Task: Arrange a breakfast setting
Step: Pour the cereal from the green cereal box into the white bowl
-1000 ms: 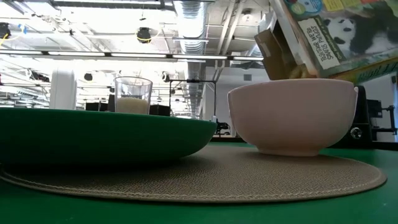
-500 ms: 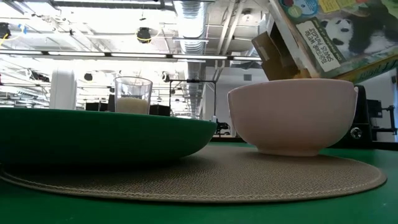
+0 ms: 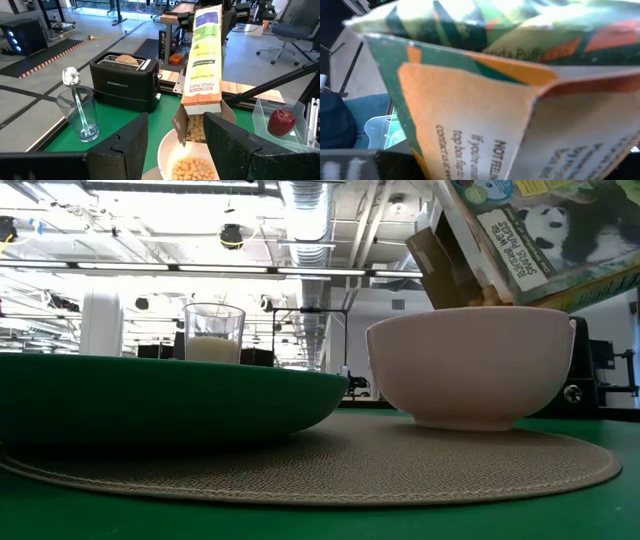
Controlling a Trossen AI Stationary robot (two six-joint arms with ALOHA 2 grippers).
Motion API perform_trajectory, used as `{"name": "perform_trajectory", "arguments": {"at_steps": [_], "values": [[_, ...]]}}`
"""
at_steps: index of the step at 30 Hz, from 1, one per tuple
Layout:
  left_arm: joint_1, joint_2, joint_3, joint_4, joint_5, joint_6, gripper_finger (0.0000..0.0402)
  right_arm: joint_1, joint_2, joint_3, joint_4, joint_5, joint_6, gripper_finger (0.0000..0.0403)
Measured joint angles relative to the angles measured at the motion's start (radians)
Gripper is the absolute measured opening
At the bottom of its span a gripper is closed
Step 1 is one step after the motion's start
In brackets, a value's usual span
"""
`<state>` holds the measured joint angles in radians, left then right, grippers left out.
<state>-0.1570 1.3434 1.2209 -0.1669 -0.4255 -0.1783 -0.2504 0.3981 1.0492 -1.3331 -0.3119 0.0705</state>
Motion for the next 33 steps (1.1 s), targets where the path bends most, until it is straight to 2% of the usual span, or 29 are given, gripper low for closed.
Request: {"name": "perform_trajectory", "arguments": {"at_steps": [26,33], "values": [[0.001,0.0,0.0,0.0,0.0,0.0,0.0176,0.0,0.001,0.0,-0.022,0.0,0.003,0.0276],[0.001,0.0,0.0,0.0,-0.001,-0.001,0.0176,0.0,0.012,0.046,-0.024,0.003,0.008,0.0276]]}}
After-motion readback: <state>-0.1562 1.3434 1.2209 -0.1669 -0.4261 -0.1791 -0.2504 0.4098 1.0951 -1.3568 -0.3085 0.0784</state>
